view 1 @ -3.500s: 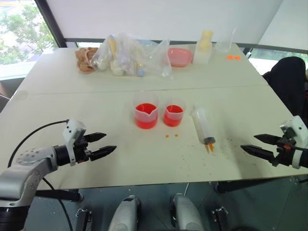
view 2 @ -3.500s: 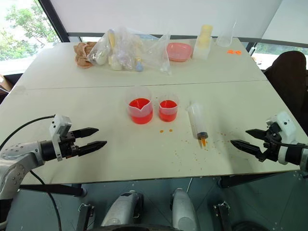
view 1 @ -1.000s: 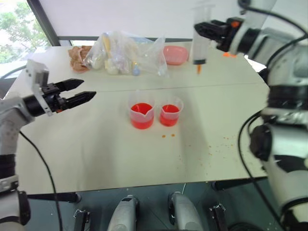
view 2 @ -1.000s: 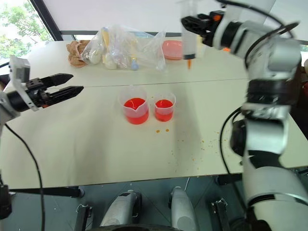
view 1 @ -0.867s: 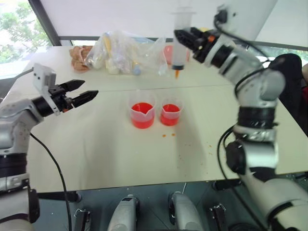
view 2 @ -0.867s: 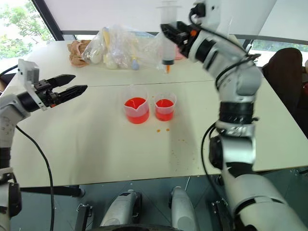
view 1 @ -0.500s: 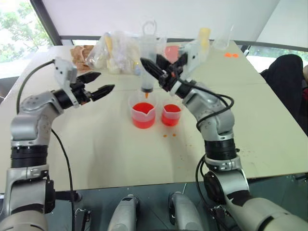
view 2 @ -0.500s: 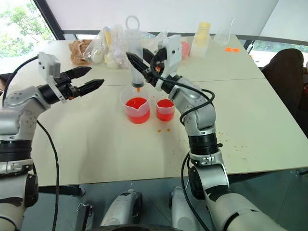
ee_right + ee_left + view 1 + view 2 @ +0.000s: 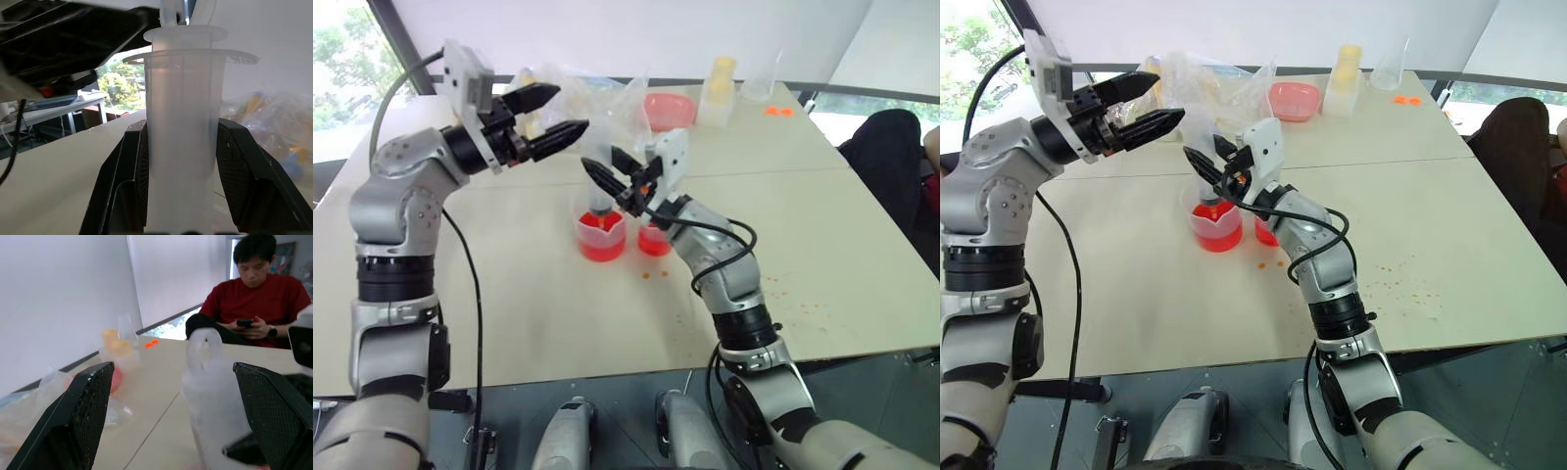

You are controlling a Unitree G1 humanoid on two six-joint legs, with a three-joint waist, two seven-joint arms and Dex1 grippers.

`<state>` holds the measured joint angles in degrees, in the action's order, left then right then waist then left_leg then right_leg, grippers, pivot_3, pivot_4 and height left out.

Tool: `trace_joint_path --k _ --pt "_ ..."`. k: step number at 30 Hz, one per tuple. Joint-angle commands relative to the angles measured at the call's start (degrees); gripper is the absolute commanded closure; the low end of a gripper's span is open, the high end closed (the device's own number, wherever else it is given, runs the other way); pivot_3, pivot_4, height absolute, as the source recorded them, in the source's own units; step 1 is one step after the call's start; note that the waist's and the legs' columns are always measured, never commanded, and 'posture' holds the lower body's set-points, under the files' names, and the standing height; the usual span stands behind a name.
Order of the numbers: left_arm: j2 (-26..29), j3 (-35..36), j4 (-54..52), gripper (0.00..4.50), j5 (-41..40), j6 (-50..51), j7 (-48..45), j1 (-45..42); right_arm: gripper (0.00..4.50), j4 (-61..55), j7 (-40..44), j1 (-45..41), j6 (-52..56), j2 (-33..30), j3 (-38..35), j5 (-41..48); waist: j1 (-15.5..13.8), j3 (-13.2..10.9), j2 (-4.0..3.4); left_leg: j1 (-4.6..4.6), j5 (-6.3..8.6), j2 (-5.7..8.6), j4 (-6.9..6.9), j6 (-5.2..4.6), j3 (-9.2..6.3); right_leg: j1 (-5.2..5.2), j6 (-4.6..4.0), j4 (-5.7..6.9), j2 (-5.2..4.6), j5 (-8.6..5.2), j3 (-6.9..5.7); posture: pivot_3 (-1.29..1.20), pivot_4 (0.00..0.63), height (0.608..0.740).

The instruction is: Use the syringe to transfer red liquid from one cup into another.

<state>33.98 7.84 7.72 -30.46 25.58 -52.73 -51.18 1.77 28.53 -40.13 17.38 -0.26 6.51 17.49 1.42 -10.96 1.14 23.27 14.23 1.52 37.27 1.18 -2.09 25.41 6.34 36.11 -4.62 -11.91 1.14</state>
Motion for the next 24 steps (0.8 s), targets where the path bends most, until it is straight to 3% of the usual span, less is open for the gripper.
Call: trace_joint_path --k 1,12,16,23,24 --pt "-0.71 -0.29 2.31 0.42 1.88 -3.81 -0.41 -2.63 3.09 -0.57 -0.20 0.39 -2.25 0.85 0.58 -0.60 -0.09 0.00 0.00 0.00 0.00 0.00 0.00 0.00 0.00 0.00 0.00 0.00 0.00 0.00 0.00 0.00 0.150 0.740" --pt "-2.84 -6.04 11.21 0.42 11.37 -15.27 -2.42 -4.08 3.09 -0.69 -0.41 3.56 -4.21 2.25 3.14 -2.94 -0.22 0.00 0.00 0.01 0.00 0.01 0.02 0.01 0.00 -0.01 0.00 0.00 0.00 0.00 0.00 0.00 0.150 0.740" --pt "-4.22 -6.64 10.76 1.64 11.22 -15.93 -4.02 -3.44 3.09 -0.11 -0.29 4.66 -5.75 3.04 4.26 -4.37 -0.21 0.00 0.00 0.02 0.00 0.01 0.02 0.00 0.00 -0.01 0.00 0.00 0.00 0.00 -0.01 0.00 0.150 0.740" --pt "-5.69 -6.32 12.12 4.48 11.65 -15.95 -4.20 -3.86 3.09 3.44 -0.04 5.38 -8.87 4.00 5.06 -5.88 -0.02 0.00 0.00 0.01 0.00 0.01 0.03 0.00 0.00 0.00 0.00 0.01 0.01 0.00 0.00 0.00 0.150 0.740" --pt "-5.80 -6.32 12.03 4.48 11.73 -15.86 -4.13 -3.87 3.09 3.93 0.06 5.56 -9.29 4.16 5.33 -6.11 -0.01 0.00 0.00 0.01 0.00 0.01 0.03 0.00 0.00 -0.01 0.00 0.01 0.01 0.00 0.00 0.00 0.150 0.740"
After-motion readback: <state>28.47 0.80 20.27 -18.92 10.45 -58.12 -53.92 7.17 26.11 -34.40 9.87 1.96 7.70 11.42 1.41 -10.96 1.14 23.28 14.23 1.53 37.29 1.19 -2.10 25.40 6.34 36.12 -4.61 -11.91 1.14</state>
